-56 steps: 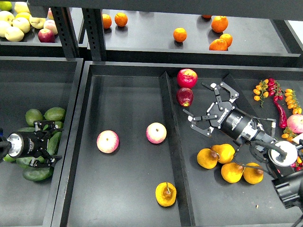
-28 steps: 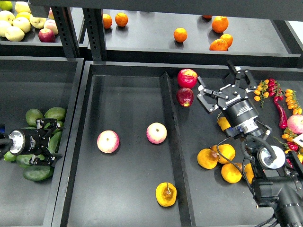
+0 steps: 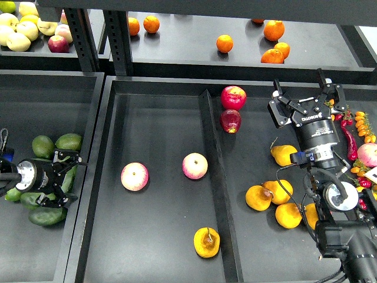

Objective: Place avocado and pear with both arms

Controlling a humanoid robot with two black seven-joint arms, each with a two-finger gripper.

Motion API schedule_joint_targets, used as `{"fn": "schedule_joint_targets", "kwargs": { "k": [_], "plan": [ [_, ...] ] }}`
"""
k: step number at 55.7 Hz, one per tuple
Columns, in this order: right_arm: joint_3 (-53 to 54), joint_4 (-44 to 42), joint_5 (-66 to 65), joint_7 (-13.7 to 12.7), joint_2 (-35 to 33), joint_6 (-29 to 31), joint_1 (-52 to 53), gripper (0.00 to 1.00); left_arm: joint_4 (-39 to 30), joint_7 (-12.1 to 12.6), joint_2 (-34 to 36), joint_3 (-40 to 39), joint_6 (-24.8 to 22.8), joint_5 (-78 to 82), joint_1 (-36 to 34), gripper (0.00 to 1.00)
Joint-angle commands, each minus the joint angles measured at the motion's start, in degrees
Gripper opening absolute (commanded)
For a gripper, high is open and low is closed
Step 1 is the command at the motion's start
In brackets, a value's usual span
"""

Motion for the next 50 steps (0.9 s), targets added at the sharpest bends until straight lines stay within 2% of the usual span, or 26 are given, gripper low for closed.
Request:
{"fn": "schedule_joint_targets", "kwargs": {
  "k": [1, 17, 26, 38, 45, 50],
  "plan": [
    [0.03, 0.15, 0.00, -0.03, 0.01, 0.00, -0.55, 1.00, -1.44, -0.01, -3.31, -5.12, 0.00, -5.89, -1.51, 0.99],
    [0.03, 0.15, 0.09, 0.05, 0.01, 0.00, -0.64, 1.00, -6.80, -0.01, -11.23, -24.02, 0.00, -9.07, -0.81, 0.99],
    [0.03, 0.15, 0.09, 0.05, 0.01, 0.00, -0.72, 1.00, -7.77, -0.01, -16.06, -35.44, 0.00, -9.07, 1.04, 0.99],
    [-0.06, 0.07, 0.09, 0.05, 0.01, 0.00, -0.72, 1.00, -7.77, -0.01, -23.62, -51.53, 2.60, -9.07, 3.67, 1.00],
    [-0.06, 0.07, 0.09, 0.05, 0.01, 0.00, -0.64, 1.00, -8.29, -0.01, -25.91, -56.64, 2.52, -9.07, 5.87, 1.00],
    [-0.32, 0.07, 0.00, 0.05, 0.01, 0.00, -0.64, 1.00, -12.69, -0.01, -25.91, -58.31, 2.52, -9.07, 10.61, 1.00]
  ]
}}
